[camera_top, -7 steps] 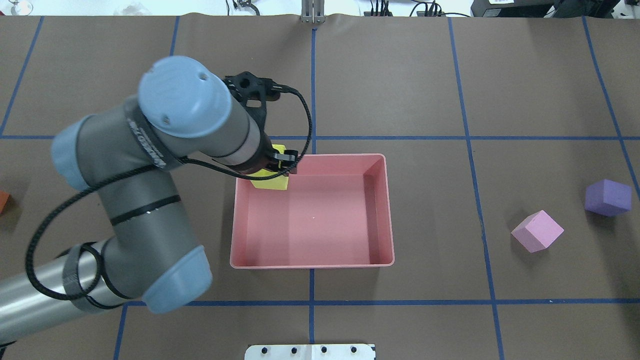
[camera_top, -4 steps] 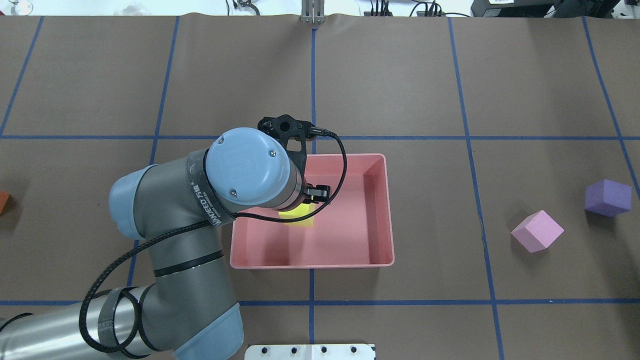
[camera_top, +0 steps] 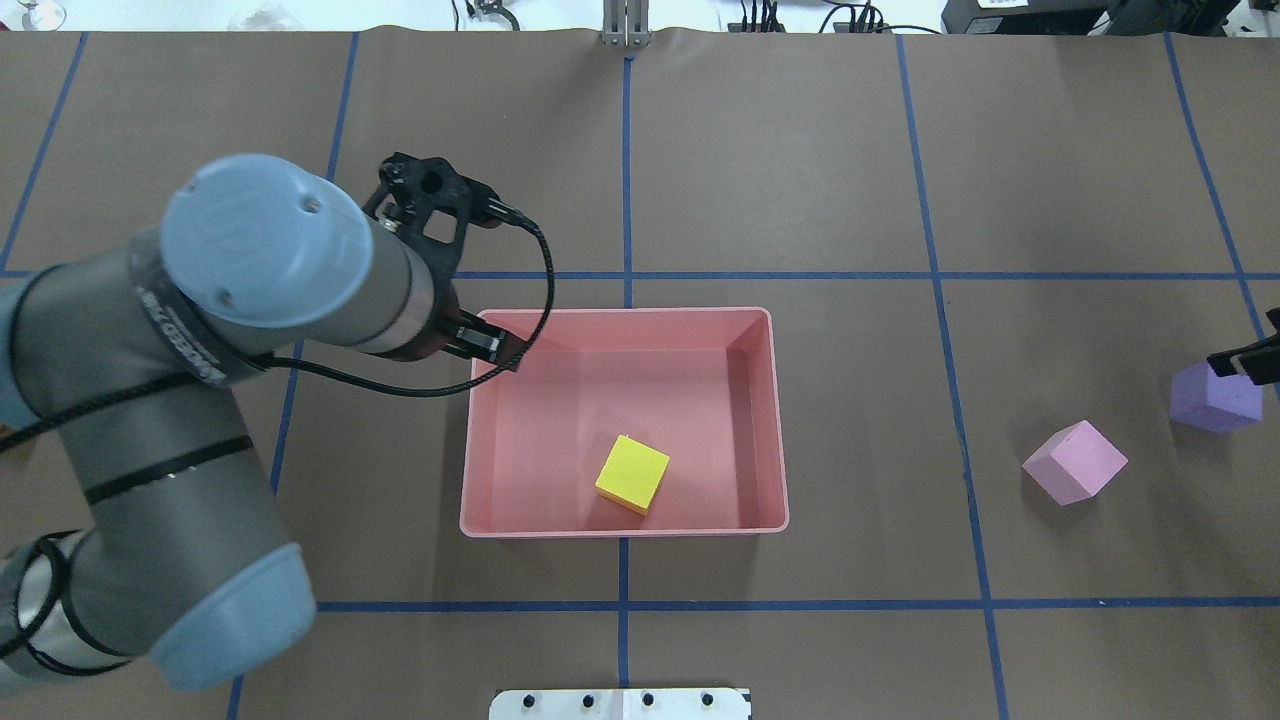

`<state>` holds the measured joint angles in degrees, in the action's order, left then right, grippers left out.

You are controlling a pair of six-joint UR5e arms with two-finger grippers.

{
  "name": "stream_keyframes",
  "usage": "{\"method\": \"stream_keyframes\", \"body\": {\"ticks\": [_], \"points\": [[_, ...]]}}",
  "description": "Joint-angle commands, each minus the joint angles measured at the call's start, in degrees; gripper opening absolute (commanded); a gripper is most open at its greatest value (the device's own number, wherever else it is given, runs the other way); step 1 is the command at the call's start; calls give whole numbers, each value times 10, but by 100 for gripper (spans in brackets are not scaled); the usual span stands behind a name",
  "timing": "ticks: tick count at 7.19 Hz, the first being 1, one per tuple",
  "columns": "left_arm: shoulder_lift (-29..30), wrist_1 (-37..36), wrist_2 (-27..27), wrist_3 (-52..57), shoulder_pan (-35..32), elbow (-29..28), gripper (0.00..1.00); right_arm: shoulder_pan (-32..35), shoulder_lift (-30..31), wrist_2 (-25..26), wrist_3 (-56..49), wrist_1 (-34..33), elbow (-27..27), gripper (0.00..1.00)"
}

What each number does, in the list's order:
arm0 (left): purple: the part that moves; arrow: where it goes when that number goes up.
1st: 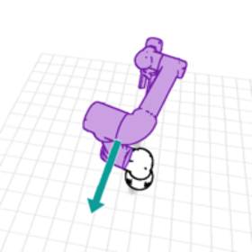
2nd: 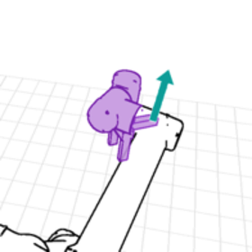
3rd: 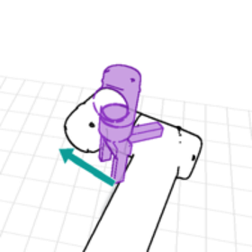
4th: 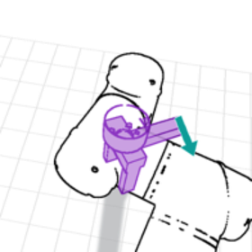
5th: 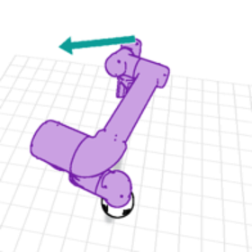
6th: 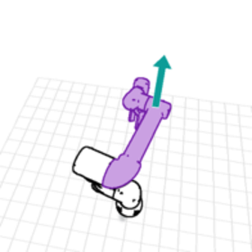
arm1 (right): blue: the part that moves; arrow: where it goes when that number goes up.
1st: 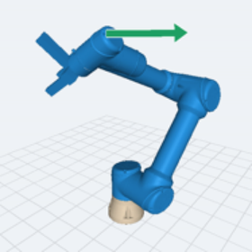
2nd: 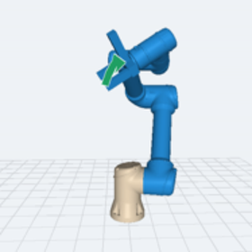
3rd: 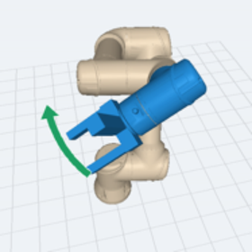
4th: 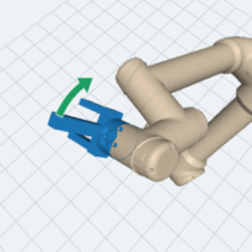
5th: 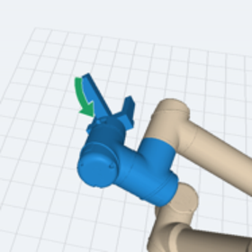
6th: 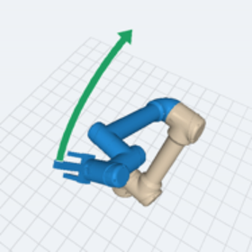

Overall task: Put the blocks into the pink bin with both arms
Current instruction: 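Withdraw the left gripper from the bin while the right gripper grasps the pink cube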

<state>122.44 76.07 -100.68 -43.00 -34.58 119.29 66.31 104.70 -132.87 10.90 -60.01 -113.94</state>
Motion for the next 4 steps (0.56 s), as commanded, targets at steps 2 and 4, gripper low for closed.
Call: {"method": "stream_keyframes", "body": {"ticks": [2,4], "points": [[-147,106,-82,169,-120,-7,100,-154,-1,113,130,44,-20,100],[-165,120,-112,199,-147,-12,100,-235,-2,189,171,60,-15,100]]}}
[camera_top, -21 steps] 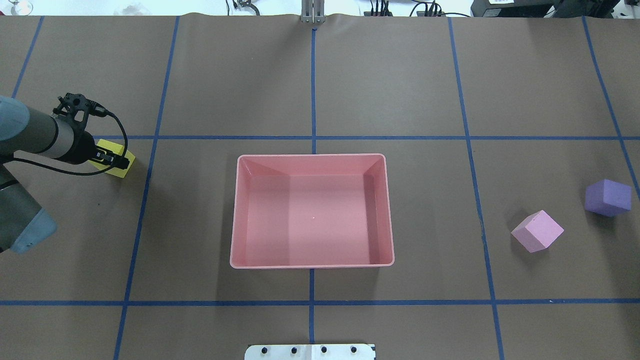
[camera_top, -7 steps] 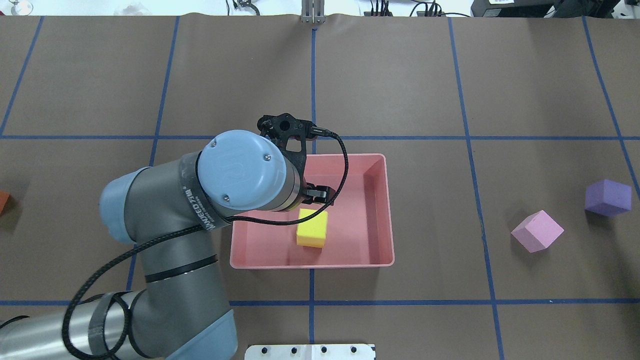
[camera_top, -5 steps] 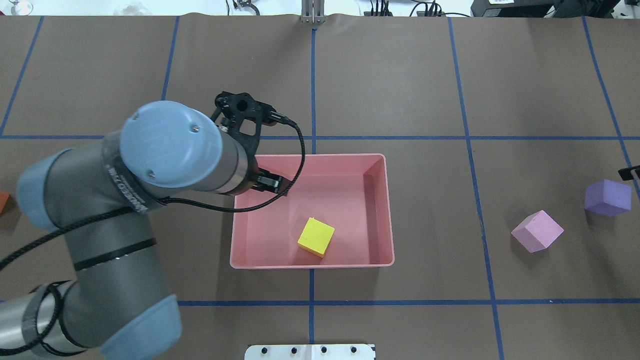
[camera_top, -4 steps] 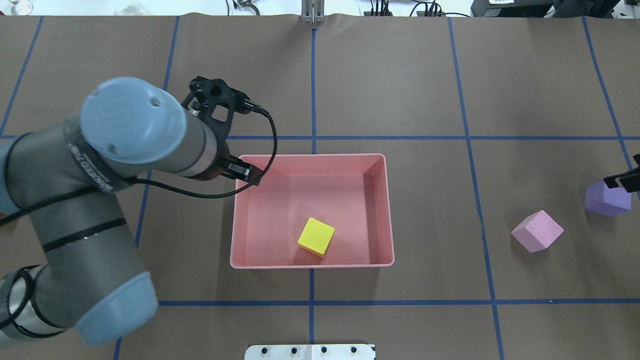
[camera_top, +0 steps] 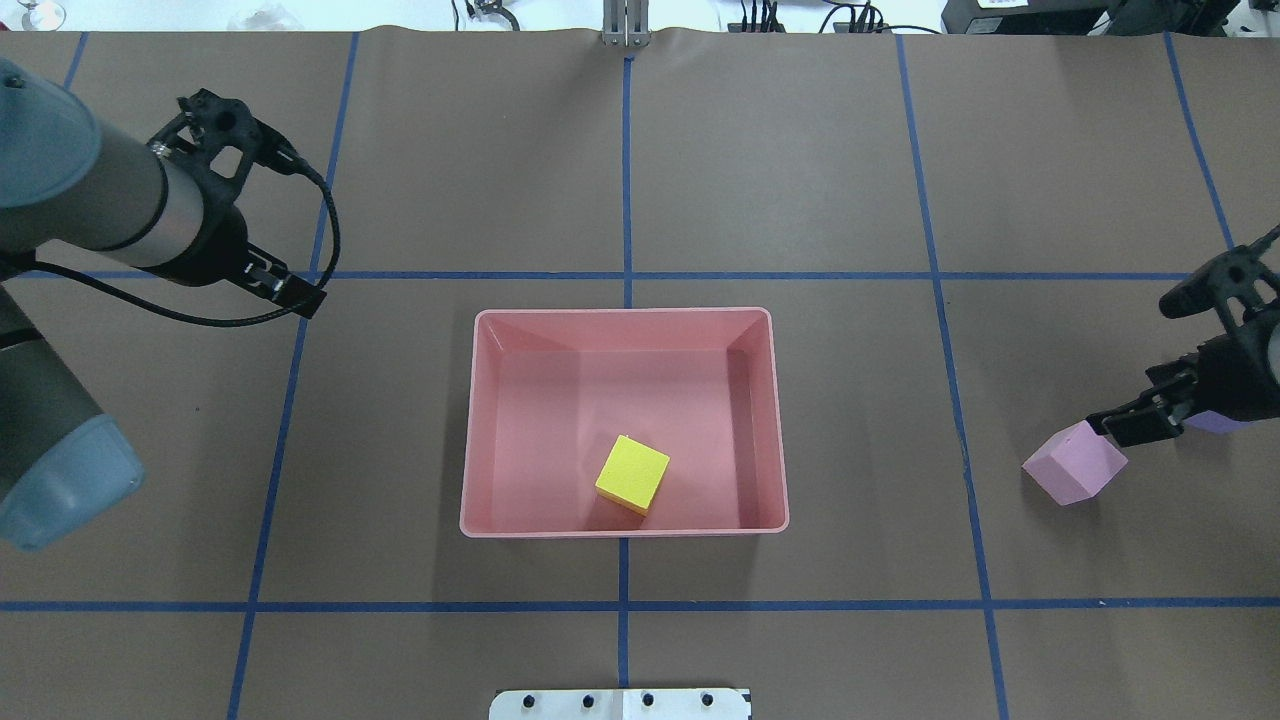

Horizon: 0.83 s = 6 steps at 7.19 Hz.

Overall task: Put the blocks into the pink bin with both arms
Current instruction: 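Withdraw the left gripper from the bin while the right gripper grasps the pink cube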

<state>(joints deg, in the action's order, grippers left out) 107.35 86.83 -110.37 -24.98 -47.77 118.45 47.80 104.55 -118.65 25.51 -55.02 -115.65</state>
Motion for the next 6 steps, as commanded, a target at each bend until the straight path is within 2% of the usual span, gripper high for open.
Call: {"method": "stream_keyframes", "body": {"ticks": [1,6], "points": [[-14,12,-15,16,-15,-3,100,-58,-1,50,25,11,9,100],[-14,12,-15,13,-14,-2,100,-71,-2,50,98,54,62,100]]}}
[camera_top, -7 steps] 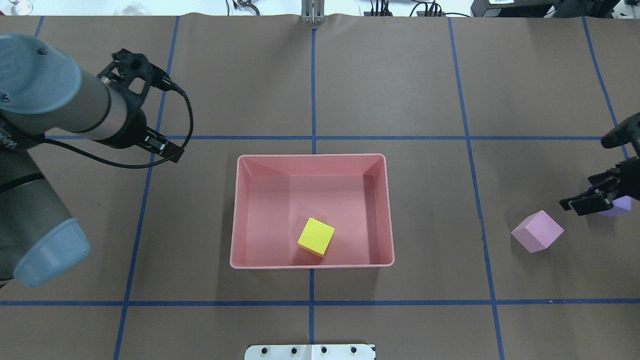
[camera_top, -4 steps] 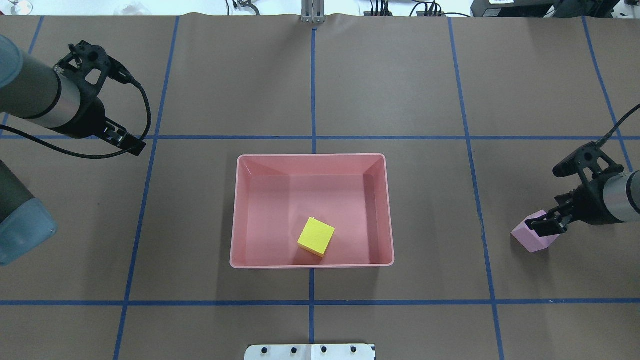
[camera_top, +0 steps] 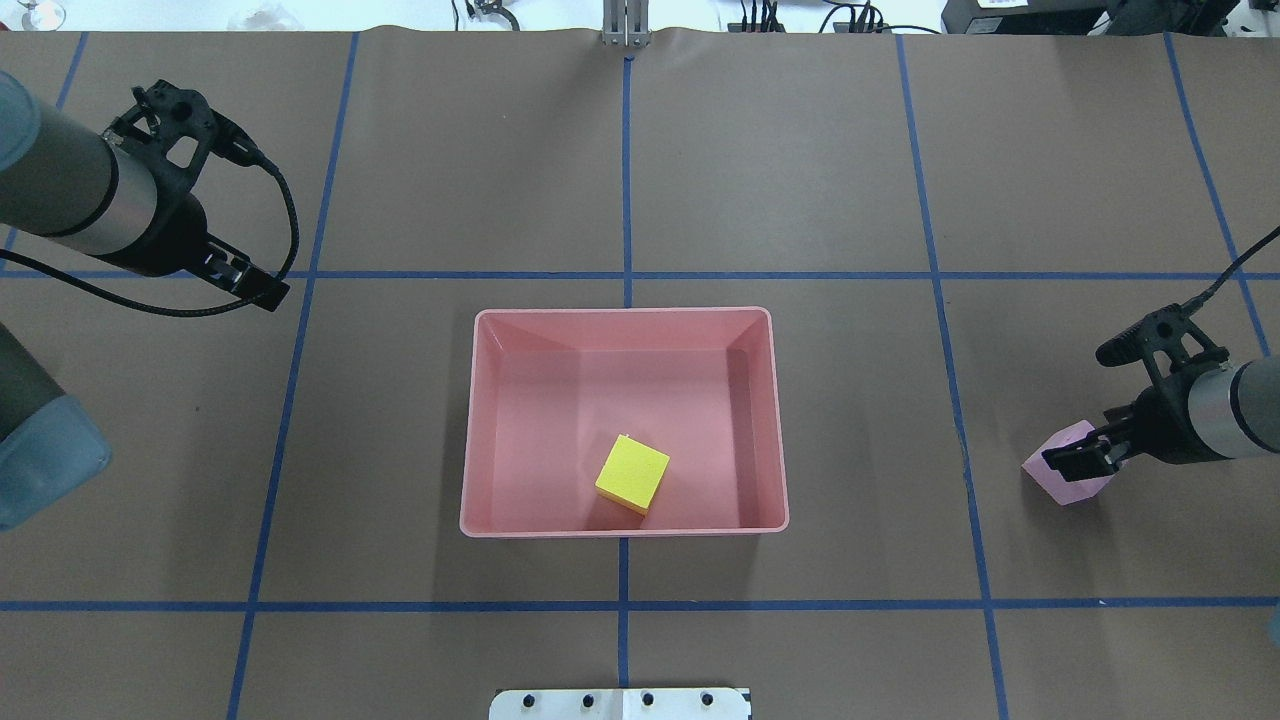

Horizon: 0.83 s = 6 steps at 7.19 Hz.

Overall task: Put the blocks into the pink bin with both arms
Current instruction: 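Withdraw the left gripper from the bin while the right gripper grasps the pink cube, then carry the pink cube with the right gripper and release it into the bin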

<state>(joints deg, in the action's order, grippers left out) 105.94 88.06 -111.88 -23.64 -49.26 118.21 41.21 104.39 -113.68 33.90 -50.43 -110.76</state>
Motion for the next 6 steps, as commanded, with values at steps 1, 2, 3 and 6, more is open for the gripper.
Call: {"method": "stream_keyframes", "body": {"ticks": [1,2,3,6], "points": [[1,0,0,-1,0,1,100,-9,-1,0,18,25,31,99],[1,0,0,-2,2,0,100,-18,-1,7,34,33,38,99],[1,0,0,-2,1,0,100,-41,-1,35,51,33,39,82],[1,-3,-14,17,-25,-2,100,-46,-2,32,71,32,18,0]]}}
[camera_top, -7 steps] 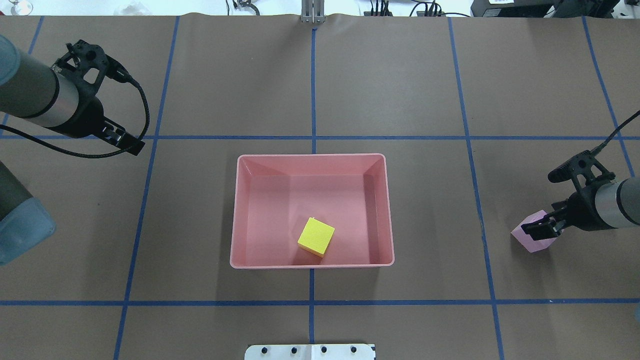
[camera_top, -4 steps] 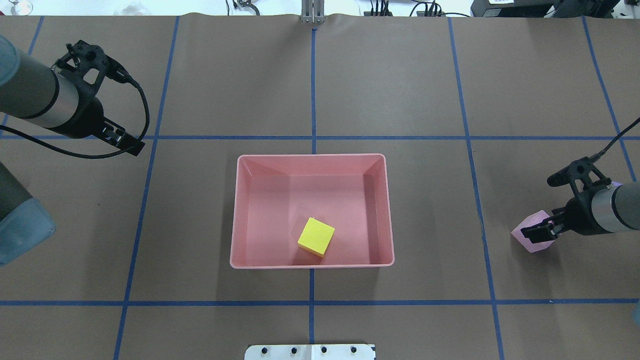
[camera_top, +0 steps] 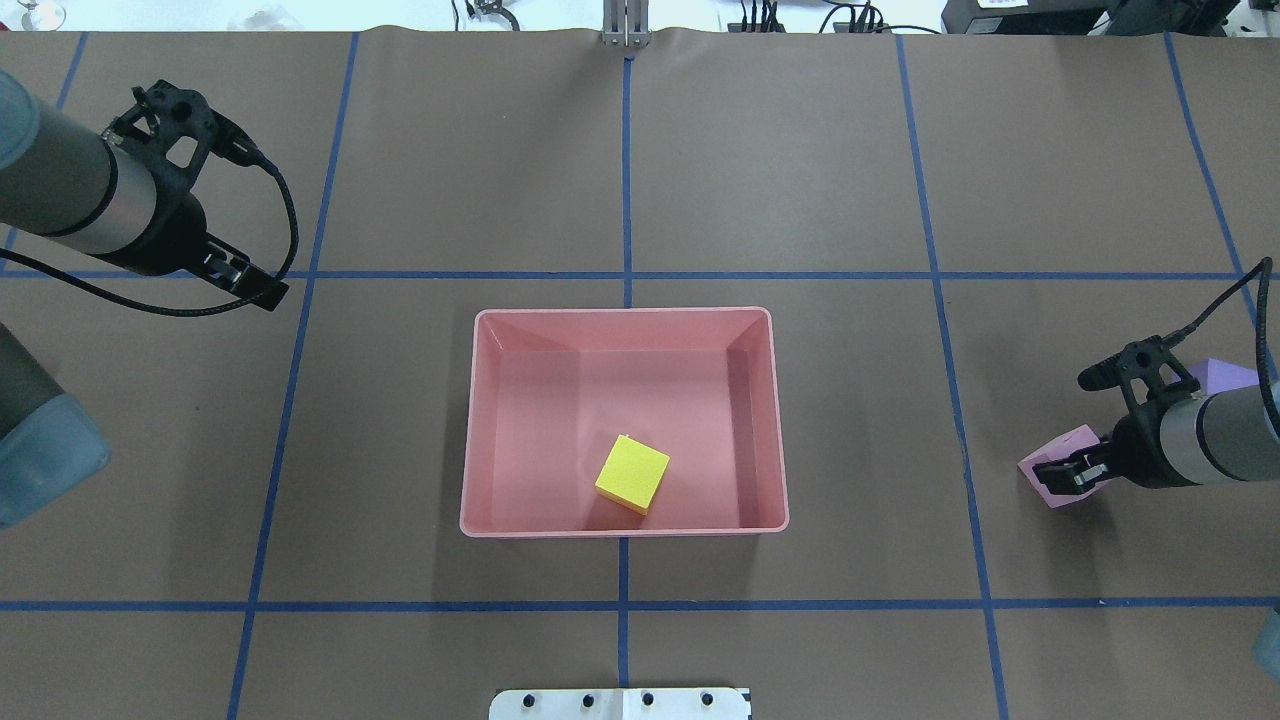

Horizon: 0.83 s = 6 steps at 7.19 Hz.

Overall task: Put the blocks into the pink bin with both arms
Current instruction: 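Carry the pink cube with the right gripper and release it into the bin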

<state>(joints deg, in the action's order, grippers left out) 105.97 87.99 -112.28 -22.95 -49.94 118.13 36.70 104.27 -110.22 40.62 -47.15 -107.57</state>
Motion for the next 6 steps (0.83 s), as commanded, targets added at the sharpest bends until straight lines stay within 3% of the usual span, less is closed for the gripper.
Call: {"method": "stream_keyframes", "body": {"ticks": [1,3,4,6], "points": [[-1,-8,-55,74,-58,-15,100,-1,-2,-4,11,-8,-38,0],[-37,2,-85,197,-136,-57,100,10,-54,-8,126,-27,-54,0],[-58,8,-101,242,-173,-65,100,18,-104,-8,169,-91,-75,0],[-109,57,-154,317,-230,-91,100,18,-224,-8,225,-298,-137,0]]}}
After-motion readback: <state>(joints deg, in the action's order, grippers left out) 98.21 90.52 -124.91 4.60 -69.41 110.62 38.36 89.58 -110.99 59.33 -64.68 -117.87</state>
